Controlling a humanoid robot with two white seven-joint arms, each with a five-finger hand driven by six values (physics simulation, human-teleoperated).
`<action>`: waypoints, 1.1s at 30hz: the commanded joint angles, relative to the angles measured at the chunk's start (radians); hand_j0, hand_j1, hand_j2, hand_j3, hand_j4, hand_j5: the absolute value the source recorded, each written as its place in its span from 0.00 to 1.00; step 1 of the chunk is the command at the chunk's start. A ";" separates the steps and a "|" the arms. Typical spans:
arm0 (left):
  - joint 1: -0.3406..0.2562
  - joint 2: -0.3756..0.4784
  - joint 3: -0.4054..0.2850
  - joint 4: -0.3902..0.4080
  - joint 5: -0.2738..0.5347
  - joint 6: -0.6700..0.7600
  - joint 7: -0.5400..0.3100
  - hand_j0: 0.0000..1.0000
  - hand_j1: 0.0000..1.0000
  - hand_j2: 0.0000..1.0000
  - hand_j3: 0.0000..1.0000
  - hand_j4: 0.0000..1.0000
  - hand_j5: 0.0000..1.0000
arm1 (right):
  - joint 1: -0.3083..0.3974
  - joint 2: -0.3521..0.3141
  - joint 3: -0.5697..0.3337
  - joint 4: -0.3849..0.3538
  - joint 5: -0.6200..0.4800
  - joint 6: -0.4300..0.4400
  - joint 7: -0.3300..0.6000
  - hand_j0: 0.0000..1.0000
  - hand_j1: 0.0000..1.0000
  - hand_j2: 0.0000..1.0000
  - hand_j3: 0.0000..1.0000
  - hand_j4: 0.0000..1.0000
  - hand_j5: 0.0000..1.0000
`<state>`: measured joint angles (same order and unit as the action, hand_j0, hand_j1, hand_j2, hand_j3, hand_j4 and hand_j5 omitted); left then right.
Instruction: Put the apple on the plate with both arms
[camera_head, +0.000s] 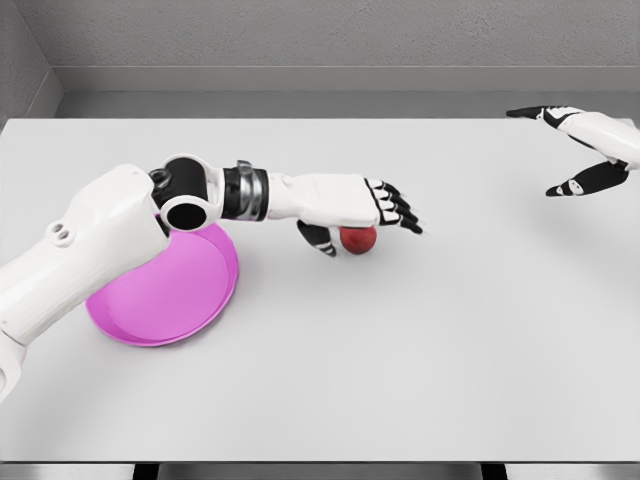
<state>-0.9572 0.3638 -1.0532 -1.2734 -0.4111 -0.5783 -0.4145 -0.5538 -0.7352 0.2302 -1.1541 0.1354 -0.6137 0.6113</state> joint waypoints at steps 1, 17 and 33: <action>0.002 0.000 0.001 0.023 -0.014 0.020 0.002 1.00 1.00 1.00 1.00 1.00 1.00 | 0.000 -0.001 0.000 -0.001 -0.007 0.003 0.000 1.00 1.00 1.00 1.00 1.00 1.00; -0.002 -0.068 -0.016 0.114 -0.017 0.067 -0.004 1.00 1.00 1.00 1.00 1.00 1.00 | 0.002 -0.001 0.000 -0.007 -0.007 0.003 0.000 1.00 1.00 1.00 1.00 1.00 1.00; -0.021 -0.108 -0.030 0.220 -0.052 0.071 -0.004 0.94 0.94 0.94 0.94 0.94 0.94 | 0.003 -0.003 0.000 -0.012 -0.007 0.003 0.000 1.00 1.00 1.00 1.00 1.00 1.00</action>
<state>-0.9802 0.2627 -1.0836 -1.0580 -0.4665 -0.5094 -0.4199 -0.5507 -0.7367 0.2316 -1.1649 0.1378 -0.6137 0.6113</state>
